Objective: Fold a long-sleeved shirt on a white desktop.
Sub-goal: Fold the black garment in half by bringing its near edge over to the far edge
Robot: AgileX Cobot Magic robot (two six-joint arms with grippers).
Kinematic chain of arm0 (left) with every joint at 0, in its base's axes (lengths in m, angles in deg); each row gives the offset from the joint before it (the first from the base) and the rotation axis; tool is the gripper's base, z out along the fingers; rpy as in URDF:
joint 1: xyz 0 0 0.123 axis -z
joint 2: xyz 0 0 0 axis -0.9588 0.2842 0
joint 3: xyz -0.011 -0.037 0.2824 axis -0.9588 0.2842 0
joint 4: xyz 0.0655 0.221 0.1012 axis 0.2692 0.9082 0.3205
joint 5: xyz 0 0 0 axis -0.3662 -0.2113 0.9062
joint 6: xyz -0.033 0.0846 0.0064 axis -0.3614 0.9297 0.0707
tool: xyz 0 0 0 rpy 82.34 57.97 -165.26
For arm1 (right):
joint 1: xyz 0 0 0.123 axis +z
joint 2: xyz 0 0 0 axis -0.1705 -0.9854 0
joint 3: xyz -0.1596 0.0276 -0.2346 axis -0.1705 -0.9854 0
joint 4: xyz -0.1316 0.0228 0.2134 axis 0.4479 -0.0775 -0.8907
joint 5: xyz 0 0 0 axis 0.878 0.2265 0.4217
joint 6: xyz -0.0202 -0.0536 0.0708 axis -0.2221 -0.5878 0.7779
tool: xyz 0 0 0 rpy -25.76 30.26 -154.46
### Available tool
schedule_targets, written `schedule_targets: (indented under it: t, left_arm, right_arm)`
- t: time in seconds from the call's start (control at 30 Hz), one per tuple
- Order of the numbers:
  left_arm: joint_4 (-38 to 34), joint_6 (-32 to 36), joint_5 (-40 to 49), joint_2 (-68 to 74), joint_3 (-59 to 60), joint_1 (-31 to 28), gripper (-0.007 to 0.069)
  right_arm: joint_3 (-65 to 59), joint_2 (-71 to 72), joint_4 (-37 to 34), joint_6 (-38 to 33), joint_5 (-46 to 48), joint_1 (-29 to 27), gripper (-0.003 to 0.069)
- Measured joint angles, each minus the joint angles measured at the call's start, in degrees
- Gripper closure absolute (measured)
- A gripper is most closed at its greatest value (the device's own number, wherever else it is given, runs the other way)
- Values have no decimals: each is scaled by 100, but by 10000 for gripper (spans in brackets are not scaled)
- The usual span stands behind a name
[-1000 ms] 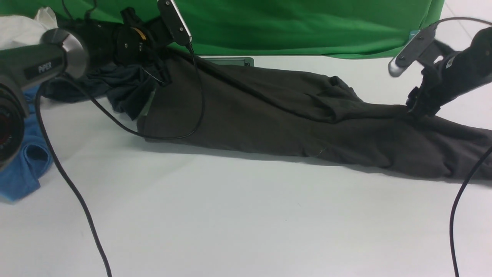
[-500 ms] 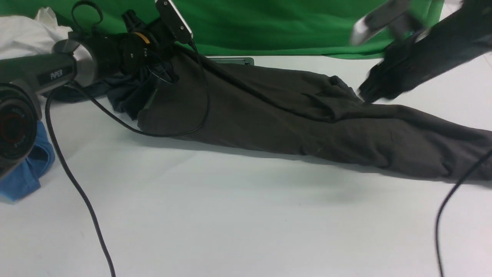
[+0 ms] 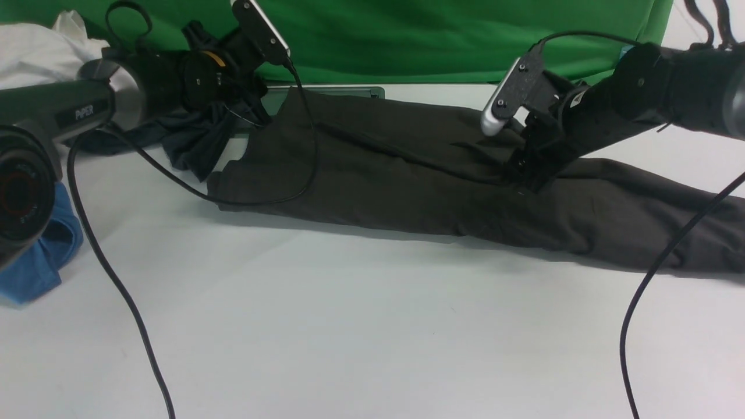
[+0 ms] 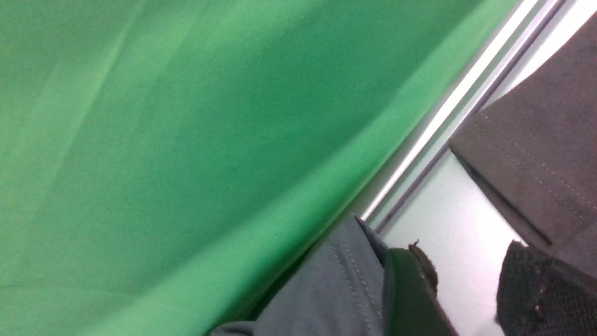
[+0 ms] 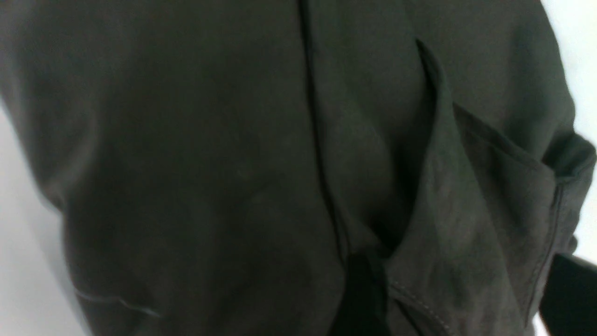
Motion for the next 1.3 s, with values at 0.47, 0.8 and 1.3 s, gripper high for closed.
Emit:
schedule_targets:
  t: [0.47, 0.8, 1.3]
  left_arm:
    - [-1003, -1032, 2992, -1240, 22, 81, 606]
    - [-1064, -1033, 3361, -2561, 816, 359, 610]
    - [-1387, -1033, 3223, -3809, 2770, 369, 612]
  right_arm:
    - [0, -481, 9, -747, -148, -6, 248]
    - [0, -574, 9, -790, -737, -6, 477]
    - [0, -574, 3, -290, -1722, -17, 617]
